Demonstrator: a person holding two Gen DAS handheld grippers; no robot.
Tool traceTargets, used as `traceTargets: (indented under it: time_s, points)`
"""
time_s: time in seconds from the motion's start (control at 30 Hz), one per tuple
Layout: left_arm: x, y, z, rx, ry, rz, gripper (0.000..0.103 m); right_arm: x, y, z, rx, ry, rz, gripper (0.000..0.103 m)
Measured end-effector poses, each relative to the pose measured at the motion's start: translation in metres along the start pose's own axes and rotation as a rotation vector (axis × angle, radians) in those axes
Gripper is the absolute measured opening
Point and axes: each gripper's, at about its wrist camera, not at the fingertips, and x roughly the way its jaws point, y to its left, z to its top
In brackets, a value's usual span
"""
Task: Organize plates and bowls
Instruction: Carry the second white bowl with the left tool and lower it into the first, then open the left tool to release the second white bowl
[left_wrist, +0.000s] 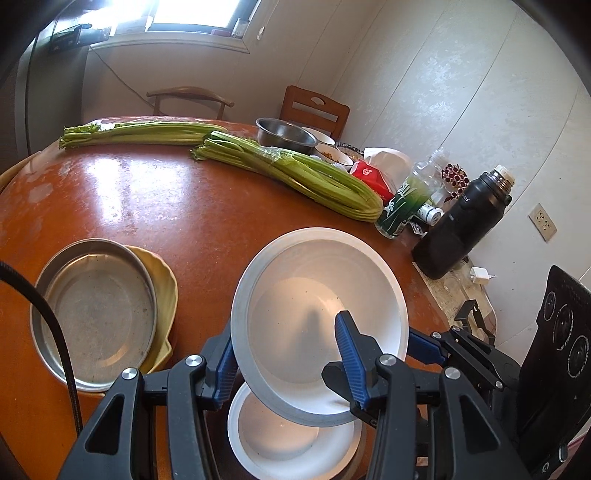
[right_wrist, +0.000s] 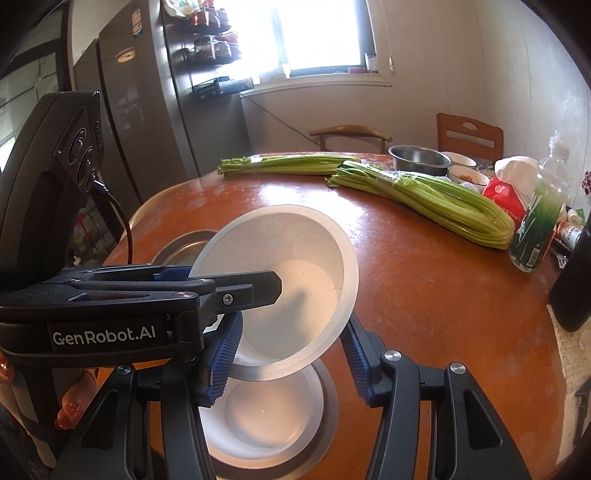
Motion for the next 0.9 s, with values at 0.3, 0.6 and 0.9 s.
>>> traceTargets:
  time_s: [0.3,0.6,0.9]
  points:
    - [-0.017,-0.004,-0.022,0.01,-0.014,0.003,0.049,-0.012,0.011,-0.015,-0.011,-0.005,0.004,0.056]
    - [-0.026,-0.007,-0.043,0.012,-0.02,0.007,0.049,-0.022,0.018,-0.03,-0.031,-0.001,0.003,0.056]
    - [-0.023,-0.011,-0.06,0.017,-0.005,0.012,0.049,-0.025,0.021,-0.048,-0.031,0.017,-0.001,0.056]
